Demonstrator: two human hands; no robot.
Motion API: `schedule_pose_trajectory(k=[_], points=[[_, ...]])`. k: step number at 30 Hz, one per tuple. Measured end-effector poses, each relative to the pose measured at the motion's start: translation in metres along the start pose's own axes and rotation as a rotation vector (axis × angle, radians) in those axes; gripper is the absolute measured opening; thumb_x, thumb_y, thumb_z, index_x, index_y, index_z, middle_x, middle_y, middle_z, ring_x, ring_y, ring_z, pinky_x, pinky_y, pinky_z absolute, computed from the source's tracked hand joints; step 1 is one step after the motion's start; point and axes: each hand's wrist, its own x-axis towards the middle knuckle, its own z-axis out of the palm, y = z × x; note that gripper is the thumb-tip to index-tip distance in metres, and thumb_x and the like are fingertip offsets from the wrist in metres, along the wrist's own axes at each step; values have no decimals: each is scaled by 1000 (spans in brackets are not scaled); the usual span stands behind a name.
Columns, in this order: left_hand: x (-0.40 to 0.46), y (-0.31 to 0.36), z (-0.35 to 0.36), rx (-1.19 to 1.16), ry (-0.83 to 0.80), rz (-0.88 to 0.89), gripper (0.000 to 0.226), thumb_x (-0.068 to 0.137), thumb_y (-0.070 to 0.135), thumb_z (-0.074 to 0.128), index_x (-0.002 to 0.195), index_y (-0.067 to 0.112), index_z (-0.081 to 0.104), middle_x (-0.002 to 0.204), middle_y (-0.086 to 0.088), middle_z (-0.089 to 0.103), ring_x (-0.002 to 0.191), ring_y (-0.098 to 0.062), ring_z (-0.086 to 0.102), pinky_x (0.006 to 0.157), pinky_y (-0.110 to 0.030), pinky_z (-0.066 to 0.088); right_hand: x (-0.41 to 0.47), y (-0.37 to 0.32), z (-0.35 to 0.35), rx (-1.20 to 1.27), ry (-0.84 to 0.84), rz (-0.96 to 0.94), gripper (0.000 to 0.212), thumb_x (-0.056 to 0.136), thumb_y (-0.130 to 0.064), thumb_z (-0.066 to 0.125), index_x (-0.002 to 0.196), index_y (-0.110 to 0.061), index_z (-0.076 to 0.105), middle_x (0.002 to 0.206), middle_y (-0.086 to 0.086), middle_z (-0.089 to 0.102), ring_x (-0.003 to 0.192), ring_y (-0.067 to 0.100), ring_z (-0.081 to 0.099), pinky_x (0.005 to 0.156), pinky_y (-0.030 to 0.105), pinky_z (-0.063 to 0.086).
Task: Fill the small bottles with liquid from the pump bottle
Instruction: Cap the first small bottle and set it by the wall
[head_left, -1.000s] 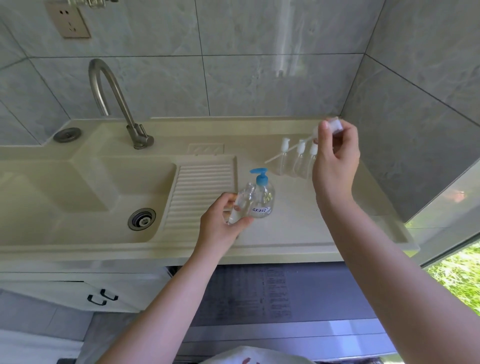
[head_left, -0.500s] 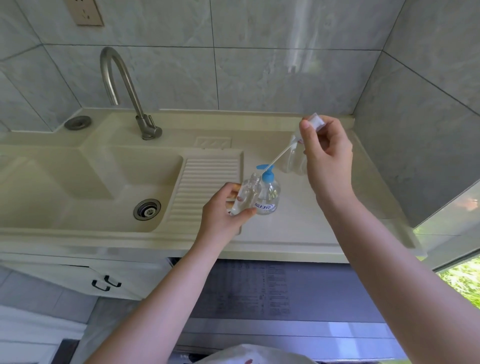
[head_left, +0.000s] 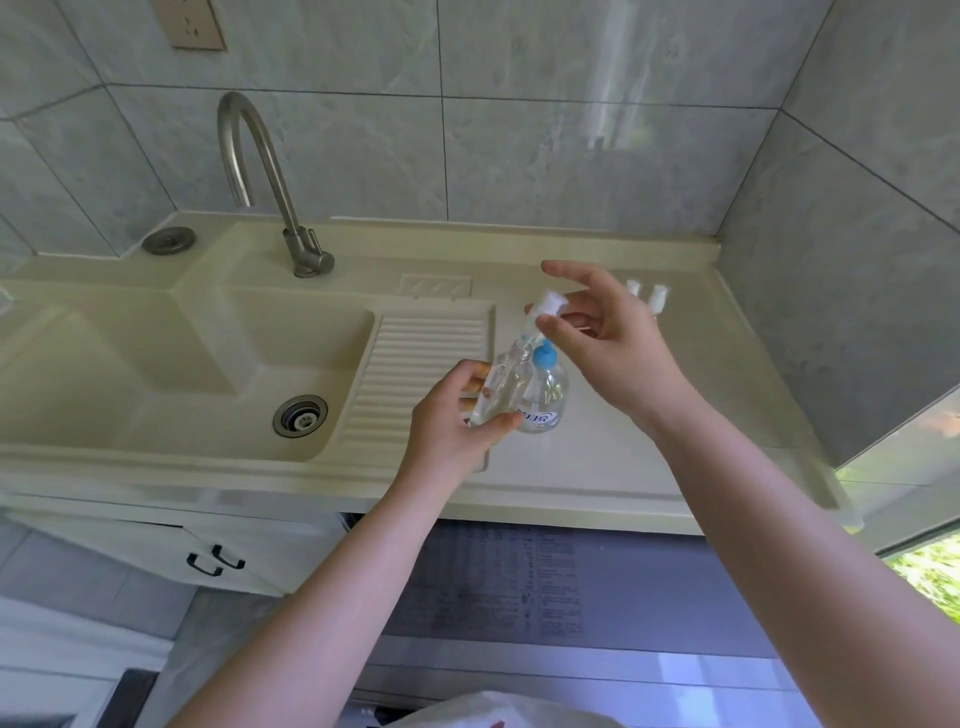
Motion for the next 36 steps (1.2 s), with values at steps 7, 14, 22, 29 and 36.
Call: schedule_pose_trajectory(k=[7, 14, 22, 29, 36], points=[[1, 6, -5, -20, -10, -2, 36, 72, 23, 84, 96, 35, 61, 98, 15, 68, 95, -9, 63, 87, -47, 55, 3, -11, -3, -144, -238, -49, 40, 92, -5, 59, 120, -34, 67, 116, -19, 67, 94, 3, 67, 97, 34, 53], [2, 8, -8, -61, -11, -7, 39, 71, 23, 85, 101, 32, 62, 99, 15, 68, 96, -11, 64, 89, -46, 55, 18, -21, -12, -326, -353, -80, 31, 91, -24, 69, 121, -34, 67, 113, -16, 67, 93, 0, 67, 92, 26, 54], [-2, 13, -3, -107, -37, 10, 41, 72, 19, 85, 105, 27, 63, 103, 11, 68, 100, -12, 65, 88, -42, 55, 19, -34, 5, -833, -24, -72, 64, 73, -80, 58, 62, -17, 50, 61, 1, 55, 66, 23, 55, 55, 29, 41], [-1, 14, -5, -100, -25, 36, 38, 73, 18, 84, 105, 23, 63, 104, 13, 69, 97, -4, 64, 83, -25, 54, 19, -49, -19, -242, -371, 88, 38, 83, -32, 77, 119, -40, 66, 111, -16, 70, 100, 3, 67, 95, 30, 54], [-5, 12, -2, -103, -32, 22, 37, 74, 20, 84, 104, 26, 63, 102, 12, 68, 96, -6, 64, 80, -20, 53, 19, -43, -3, -633, -92, 47, 50, 68, -70, 74, 85, -24, 69, 77, -10, 71, 78, 6, 65, 62, 20, 49]])
